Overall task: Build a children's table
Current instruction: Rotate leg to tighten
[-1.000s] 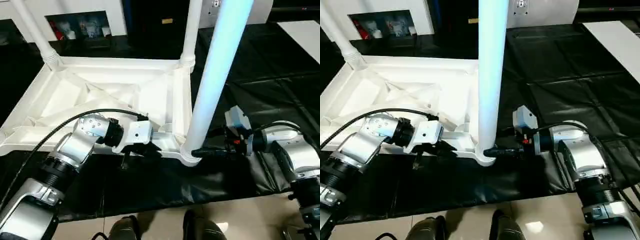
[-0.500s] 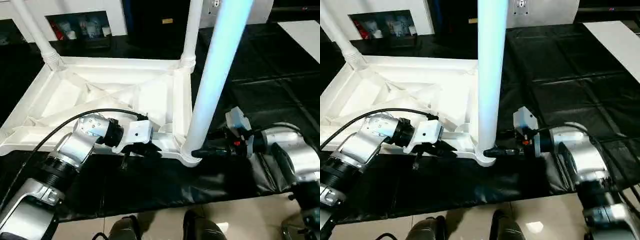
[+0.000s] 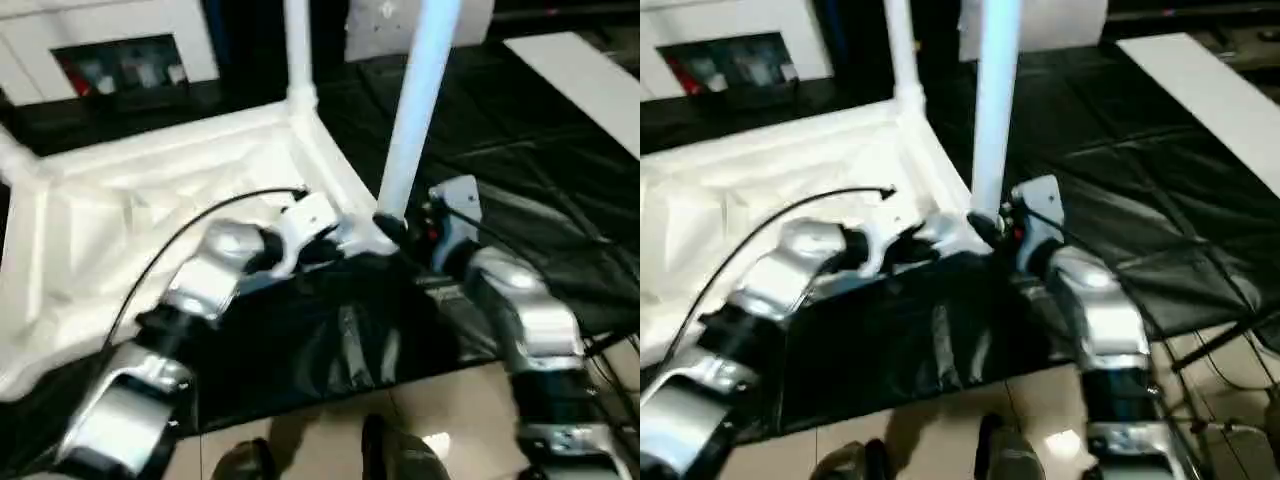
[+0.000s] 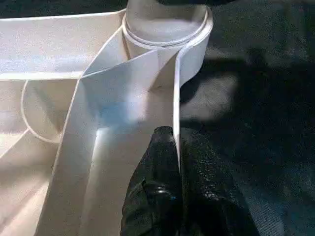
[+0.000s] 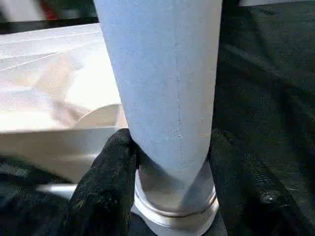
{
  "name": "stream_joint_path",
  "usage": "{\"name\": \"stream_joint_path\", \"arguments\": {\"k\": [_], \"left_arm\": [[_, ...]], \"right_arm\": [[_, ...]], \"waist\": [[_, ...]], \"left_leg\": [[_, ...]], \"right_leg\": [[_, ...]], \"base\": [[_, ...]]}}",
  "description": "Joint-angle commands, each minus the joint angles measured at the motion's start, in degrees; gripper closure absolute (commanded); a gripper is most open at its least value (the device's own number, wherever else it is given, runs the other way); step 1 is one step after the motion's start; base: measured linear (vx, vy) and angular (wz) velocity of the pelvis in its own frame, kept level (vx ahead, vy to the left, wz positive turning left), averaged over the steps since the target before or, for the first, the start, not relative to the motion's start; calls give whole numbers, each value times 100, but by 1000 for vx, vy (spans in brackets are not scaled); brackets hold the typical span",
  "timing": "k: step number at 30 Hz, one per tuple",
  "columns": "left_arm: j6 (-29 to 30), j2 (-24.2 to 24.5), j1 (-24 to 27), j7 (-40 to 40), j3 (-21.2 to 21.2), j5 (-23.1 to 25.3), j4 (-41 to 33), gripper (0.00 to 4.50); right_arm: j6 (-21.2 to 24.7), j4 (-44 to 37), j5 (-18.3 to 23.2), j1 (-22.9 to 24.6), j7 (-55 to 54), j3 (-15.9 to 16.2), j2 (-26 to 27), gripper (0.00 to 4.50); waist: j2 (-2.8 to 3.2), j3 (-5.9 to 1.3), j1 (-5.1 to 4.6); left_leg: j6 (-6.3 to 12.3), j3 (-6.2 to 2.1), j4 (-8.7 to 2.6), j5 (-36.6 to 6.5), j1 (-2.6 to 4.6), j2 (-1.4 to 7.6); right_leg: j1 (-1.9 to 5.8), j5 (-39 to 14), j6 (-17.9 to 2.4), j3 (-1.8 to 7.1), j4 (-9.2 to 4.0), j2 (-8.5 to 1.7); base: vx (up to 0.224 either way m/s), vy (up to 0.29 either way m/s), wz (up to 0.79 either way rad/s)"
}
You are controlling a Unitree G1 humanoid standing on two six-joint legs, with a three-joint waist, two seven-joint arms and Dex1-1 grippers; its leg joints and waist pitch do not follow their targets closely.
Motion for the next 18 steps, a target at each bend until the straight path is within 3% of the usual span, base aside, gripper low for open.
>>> {"name": "stream_joint_path", "arguments": {"k": [1, 2, 3, 4, 5, 10, 11, 15, 18], "left_arm": [[-113, -440, -290, 371, -144, -25, -148, 450], [-123, -408, -278, 342, -154, 14, -162, 450], [-146, -376, -263, 313, -162, 28, -175, 450], [-179, -299, -227, 254, -182, 56, -204, 450], [-185, -267, -213, 234, -190, 66, -216, 450], [-436, 148, -4, -164, -262, 59, -366, 450], [-594, 302, 76, -328, -262, 73, -398, 450], [-826, 575, 160, -596, -248, 68, -364, 450], [-975, 698, 137, -664, -243, 39, -277, 450]], "right_arm": [[12, -13, 426, -79, 281, 626, 580, 227], [-32, -16, 460, -58, 227, 530, 577, 227], [-49, -20, 476, -38, 225, 489, 552, 227], [-64, -52, 479, 15, 228, 416, 493, 190], [-61, -73, 468, 39, 232, 396, 468, 185], [-170, -303, 453, 368, 492, 184, 33, 141], [-238, -434, 533, 516, 717, 61, -178, 137], [-469, -684, 747, 887, 1379, -187, -809, 94], [-491, -934, 1009, 1213, 1884, -482, -1326, 74]], "waist": [[6, -423, -55], [18, -429, -59], [-11, -437, -78], [-18, -437, -81], [-19, -446, -73], [-12, -511, -39], [-9, -534, -19], [-42, -601, 82], [-78, -625, 196]], "left_leg": [[267, -136, -457, -2933, 165, 164], [266, -134, -452, -2961, 177, 156], [265, -110, -419, -2814, 176, 89], [276, -103, -406, -2713, 162, 69], [308, -92, -396, -2525, 145, 51], [456, -96, -407, -2063, 75, 89], [534, -73, -396, -1867, 51, 85], [782, -20, -346, -1320, 10, 93], [908, 14, -306, -1009, -19, 71]], "right_leg": [[344, -3470, -7, 82, -419, -278], [339, -3478, -5, 91, -414, -298], [324, -3544, -31, 102, -449, -331], [326, -3572, -36, 104, -453, -345], [325, -3572, -59, 119, -455, -362], [344, -2947, -315, 208, -322, -363], [350, -2638, -512, 251, -255, -358], [382, -2029, -798, 328, -134, -351], [382, -1922, -854, 373, -82, -332]], "base": [[0, 0, 0], [0, 0, 0], [0, 0, 0], [0, 0, 0], [0, 0, 0], [10, 1, 2], [0, 0, 0], [17, -12, 2], [0, 0, 0]]}}
